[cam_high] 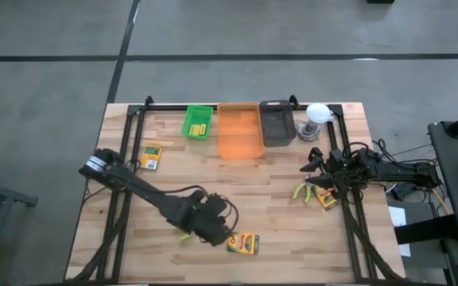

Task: Pick & Place School Supplies
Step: Put the yellow eraser into the green bin

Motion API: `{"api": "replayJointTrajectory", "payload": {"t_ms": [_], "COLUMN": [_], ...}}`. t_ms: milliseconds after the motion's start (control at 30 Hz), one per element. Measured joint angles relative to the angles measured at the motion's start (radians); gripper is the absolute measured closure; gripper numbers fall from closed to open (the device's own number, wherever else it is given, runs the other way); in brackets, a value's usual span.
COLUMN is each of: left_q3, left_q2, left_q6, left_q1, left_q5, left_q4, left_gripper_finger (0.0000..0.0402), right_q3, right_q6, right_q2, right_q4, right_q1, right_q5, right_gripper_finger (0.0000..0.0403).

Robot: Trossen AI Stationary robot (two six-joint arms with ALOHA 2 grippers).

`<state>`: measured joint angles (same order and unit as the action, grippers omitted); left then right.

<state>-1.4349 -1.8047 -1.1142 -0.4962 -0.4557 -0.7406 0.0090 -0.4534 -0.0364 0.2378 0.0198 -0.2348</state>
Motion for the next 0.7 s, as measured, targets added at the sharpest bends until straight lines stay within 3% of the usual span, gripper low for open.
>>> {"api": "replayJointTrajectory", "payload": {"t_ms": [133, 233, 367, 467, 700], "left_q3": [0.134, 0.254, 0.401, 0.462, 0.501], "left_q2": [0.069, 0.117, 0.154, 0.156, 0.154], "left_q6": [0.201, 0.343, 0.381, 0.412, 0.603], "left_q1": [-0.012, 0.002, 0.043, 0.065, 0.069], "left_q5": [0.040, 0.139, 0.304, 0.368, 0.386], "left_q4": [0.195, 0.375, 0.547, 0.629, 0.681], "left_gripper_finger": [0.0262, 0.0261, 0.0261, 0.0261, 0.0261], "right_q3": [0.000, 0.000, 0.000, 0.000, 0.000], "right_q6": [0.000, 0.000, 0.000, 0.000, 0.000], "right_q2": [0.000, 0.000, 0.000, 0.000, 0.000], "right_q4": [-0.001, -0.003, -0.003, -0.003, -0.003], "right_q1": [0.000, 0.000, 0.000, 0.000, 0.000], "right_q5": [0.000, 0.000, 0.000, 0.000, 0.000], "right_gripper_finger": [0.0202, 0.0202, 0.0202, 0.0202, 0.0202]}}
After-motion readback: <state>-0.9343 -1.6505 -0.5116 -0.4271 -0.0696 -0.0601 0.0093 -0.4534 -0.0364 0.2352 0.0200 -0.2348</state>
